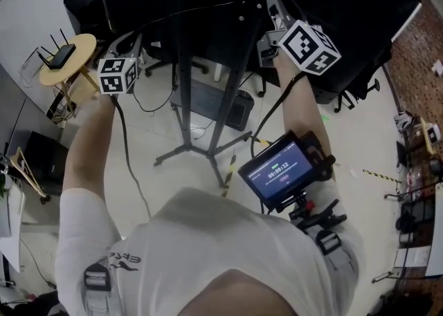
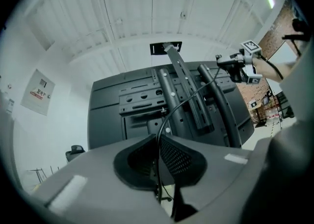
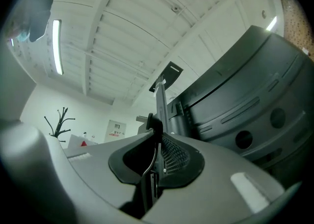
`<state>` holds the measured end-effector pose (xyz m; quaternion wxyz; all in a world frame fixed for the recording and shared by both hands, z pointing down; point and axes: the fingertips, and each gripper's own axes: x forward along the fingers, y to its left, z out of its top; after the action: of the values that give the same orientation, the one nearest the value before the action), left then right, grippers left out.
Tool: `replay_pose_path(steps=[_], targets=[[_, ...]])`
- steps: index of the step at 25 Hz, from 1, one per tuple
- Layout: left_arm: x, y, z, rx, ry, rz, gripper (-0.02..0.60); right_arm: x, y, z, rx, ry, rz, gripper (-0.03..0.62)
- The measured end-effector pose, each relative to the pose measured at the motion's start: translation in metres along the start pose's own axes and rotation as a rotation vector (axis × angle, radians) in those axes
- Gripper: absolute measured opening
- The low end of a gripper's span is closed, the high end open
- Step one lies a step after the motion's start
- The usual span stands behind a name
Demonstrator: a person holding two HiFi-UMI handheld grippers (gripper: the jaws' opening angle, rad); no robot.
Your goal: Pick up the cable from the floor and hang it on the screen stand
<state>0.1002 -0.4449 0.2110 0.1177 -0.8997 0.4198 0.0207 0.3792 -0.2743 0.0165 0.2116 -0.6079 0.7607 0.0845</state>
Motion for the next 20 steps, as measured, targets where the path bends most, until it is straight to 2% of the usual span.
replay_pose_path(steps=[3, 9, 13, 20], targets=[[0.010, 0.006, 0.033, -0.007, -0.043, -0.028, 0.028, -0.009, -0.008, 0.009, 0.004, -0.036, -0.020, 0.054], [0.037, -0.003, 0.077, -0.022, -0.096, -0.102, 0.029, -0.023, -0.037, 0.016, -0.005, -0.056, -0.103, 0.054], [0.059, -0.009, 0.115, -0.049, -0.139, -0.167, 0.029, -0.028, -0.050, 0.038, -0.019, -0.096, -0.162, 0.054], [0.081, 0.018, 0.163, -0.074, -0.223, -0.278, 0.028, -0.025, -0.022, 0.053, -0.046, -0.228, -0.263, 0.054]])
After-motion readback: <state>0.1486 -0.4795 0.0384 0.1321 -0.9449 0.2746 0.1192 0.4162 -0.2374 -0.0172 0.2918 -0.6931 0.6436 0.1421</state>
